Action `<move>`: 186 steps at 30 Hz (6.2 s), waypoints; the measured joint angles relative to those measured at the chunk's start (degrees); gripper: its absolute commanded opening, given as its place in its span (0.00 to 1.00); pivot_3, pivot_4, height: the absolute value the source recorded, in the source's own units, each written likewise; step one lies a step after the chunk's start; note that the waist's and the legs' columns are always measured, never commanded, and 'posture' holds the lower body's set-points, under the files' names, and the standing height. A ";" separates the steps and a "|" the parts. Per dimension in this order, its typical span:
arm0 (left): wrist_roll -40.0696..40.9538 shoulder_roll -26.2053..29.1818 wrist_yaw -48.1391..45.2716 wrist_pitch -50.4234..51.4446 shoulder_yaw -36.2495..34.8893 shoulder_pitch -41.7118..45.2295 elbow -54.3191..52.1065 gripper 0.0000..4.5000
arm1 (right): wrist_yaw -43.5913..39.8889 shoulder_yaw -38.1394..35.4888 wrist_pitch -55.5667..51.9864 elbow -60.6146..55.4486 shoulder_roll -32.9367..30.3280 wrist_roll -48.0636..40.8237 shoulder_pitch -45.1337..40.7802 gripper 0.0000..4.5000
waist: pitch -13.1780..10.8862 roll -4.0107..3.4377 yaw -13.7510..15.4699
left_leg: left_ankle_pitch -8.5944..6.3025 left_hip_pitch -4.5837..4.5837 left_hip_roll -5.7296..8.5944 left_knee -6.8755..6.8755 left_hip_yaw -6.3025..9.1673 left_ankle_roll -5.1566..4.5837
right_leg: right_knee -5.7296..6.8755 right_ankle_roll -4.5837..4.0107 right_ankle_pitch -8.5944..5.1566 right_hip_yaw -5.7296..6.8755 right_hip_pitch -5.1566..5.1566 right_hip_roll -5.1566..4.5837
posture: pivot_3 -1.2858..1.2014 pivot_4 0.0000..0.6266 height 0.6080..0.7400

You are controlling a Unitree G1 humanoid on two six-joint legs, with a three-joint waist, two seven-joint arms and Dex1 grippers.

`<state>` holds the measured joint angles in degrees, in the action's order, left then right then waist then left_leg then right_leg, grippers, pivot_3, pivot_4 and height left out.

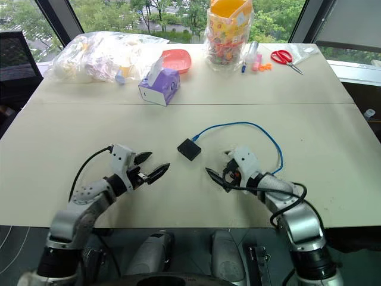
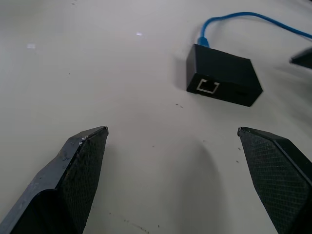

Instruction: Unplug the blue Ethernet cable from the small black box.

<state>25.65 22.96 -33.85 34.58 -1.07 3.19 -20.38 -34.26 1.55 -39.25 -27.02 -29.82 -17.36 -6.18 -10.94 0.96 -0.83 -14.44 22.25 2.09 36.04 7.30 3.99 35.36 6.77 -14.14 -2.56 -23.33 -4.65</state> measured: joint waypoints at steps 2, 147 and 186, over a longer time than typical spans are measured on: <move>1.41 2.59 -1.99 1.04 -0.50 1.13 -1.15 0.99 | -0.89 -0.53 -1.31 -1.18 -1.50 -1.18 -1.45 1.00 | 0.01 0.01 0.10 | 0.00 0.01 0.01 -0.04 0.02 0.00 | -0.04 -0.02 0.01 0.01 0.01 0.00 | 0.52 0.24 1.00; 12.77 19.13 -45.71 12.64 3.75 35.83 22.67 0.11 | -27.58 5.02 -27.75 20.71 1.15 -15.62 -44.55 0.45 | -0.09 0.01 -1.75 | 0.10 0.24 0.05 0.08 -0.06 0.11 | 0.88 0.13 0.20 -0.12 -0.69 0.01 | 0.52 0.24 1.00; 13.81 21.99 -44.08 13.89 3.36 32.19 19.06 0.11 | -27.86 9.26 -21.37 22.70 -1.08 -18.96 -42.40 0.01 | -0.09 0.01 -1.74 | 0.10 0.24 0.04 0.09 -0.07 0.11 | 0.88 0.13 0.20 -0.12 -0.69 0.01 | 0.52 0.24 1.00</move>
<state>39.45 44.95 -77.92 48.48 2.29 35.38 -1.32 -62.12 10.81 -60.62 -4.33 -30.90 -36.31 -48.58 -11.03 0.97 -2.57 -14.34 22.49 2.13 36.12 7.23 4.10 36.24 6.91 -13.94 -2.68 -24.02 -4.65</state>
